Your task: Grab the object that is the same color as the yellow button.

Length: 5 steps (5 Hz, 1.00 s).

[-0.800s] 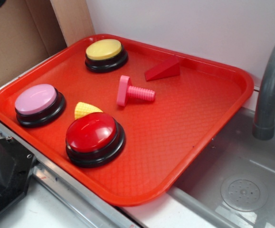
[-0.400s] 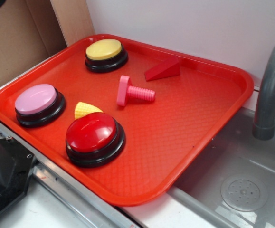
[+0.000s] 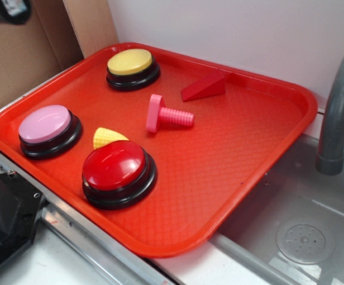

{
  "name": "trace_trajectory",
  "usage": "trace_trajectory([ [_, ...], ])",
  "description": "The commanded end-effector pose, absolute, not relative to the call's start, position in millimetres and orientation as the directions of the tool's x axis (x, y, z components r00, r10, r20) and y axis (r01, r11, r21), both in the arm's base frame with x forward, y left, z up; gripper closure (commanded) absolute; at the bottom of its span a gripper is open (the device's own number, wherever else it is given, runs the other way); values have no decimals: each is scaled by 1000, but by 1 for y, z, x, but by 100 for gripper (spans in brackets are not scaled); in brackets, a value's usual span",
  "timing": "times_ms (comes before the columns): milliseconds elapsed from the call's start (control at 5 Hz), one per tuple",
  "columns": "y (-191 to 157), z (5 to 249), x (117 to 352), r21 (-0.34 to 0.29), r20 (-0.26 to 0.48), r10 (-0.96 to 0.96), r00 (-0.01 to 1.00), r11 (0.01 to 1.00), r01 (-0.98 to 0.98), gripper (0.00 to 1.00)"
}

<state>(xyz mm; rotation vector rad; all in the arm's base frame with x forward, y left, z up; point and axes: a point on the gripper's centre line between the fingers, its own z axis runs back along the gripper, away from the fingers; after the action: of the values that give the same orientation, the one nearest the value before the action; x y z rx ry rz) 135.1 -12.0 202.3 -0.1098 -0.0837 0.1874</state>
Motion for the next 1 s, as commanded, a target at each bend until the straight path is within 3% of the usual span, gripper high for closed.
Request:
trace_trajectory([
  [0, -13, 153, 167, -85, 80, 466, 881, 884, -460, 0],
  [400, -15, 102, 178, 35, 52, 657, 753, 752, -658, 0],
  [800, -8, 75, 181, 62, 31, 698, 716, 713, -698, 0],
])
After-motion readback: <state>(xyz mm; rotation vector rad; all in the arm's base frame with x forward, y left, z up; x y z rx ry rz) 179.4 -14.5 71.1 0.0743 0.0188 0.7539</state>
